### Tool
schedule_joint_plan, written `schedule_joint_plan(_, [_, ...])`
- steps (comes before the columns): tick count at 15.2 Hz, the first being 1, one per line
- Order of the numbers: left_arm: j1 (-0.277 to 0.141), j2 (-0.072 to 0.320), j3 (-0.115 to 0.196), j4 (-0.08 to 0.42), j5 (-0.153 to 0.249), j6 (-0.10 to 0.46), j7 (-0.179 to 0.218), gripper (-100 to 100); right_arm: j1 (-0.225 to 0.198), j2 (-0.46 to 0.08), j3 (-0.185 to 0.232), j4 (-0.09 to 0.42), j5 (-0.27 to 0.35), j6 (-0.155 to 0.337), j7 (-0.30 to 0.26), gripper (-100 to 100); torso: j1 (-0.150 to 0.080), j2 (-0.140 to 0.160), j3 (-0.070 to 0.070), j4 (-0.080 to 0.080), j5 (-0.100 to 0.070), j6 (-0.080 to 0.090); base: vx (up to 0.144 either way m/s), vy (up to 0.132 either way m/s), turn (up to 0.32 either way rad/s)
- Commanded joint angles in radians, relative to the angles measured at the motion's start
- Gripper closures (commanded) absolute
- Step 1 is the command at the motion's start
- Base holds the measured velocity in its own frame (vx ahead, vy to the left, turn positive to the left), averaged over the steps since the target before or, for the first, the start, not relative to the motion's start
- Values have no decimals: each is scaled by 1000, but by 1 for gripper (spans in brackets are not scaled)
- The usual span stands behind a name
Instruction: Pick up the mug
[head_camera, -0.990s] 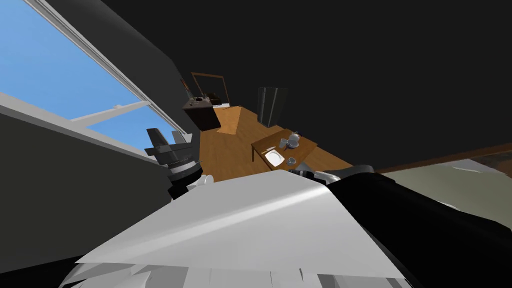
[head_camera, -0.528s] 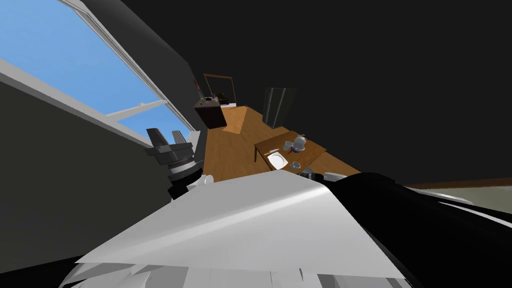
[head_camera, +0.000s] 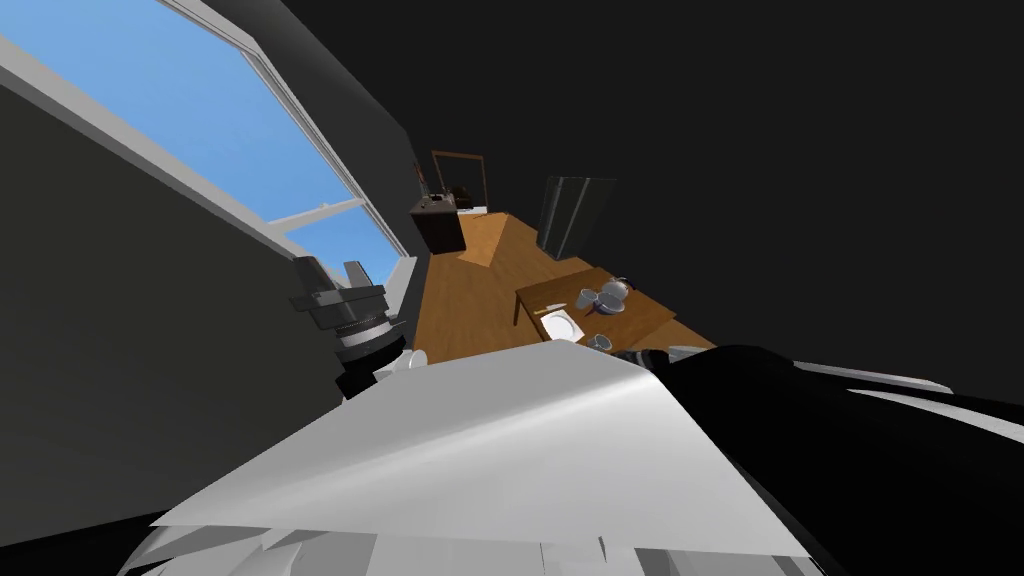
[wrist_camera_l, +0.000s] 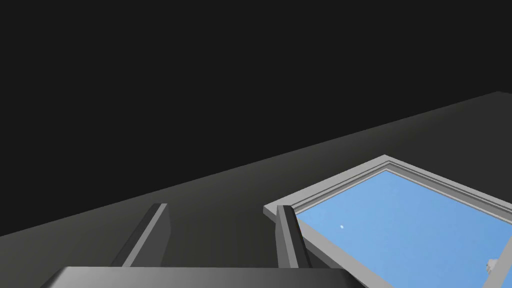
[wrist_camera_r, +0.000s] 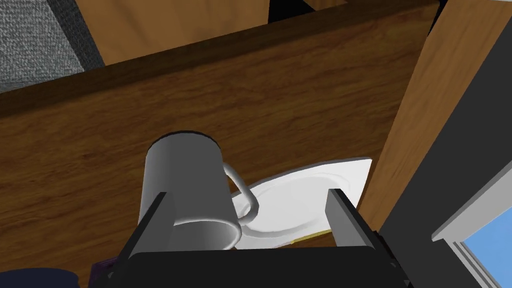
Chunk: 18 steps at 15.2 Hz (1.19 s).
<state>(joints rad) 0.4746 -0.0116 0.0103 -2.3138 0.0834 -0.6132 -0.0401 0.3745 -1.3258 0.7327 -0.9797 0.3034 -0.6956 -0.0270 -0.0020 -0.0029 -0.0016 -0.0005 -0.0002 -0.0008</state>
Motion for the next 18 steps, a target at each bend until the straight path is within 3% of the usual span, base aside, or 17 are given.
schedule_joint_plan(1, [0,0,0,0,0,0,0,0,-15,-9,26,43,10,-7,-8,-100,0,0,0,0,0,0,26,-35,230])
schedule_joint_plan(6, [0,0,0,0,0,0,0,0,-43,-30,112,158,33,-23,-19,-100,0,-2,-1,0,0,0,36,-42,255])
schedule_joint_plan(7, [0,0,0,0,0,0,0,0,-51,-28,140,186,40,-27,-22,-100,0,-2,-1,0,0,0,53,-43,327])
schedule_joint_plan(8, [0,0,0,0,0,0,0,0,-51,-28,140,190,40,-27,-22,-100,0,-2,-1,0,0,-1,52,-46,303])
schedule_joint_plan(11, [0,0,0,0,0,0,0,0,-72,2,216,264,61,-35,-30,-100,0,-2,-1,-1,-1,0,38,-45,324])
schedule_joint_plan(18, [0,0,0,0,0,0,0,0,-85,42,274,310,76,-38,-35,-100,3,0,0,0,0,1,19,-14,130])
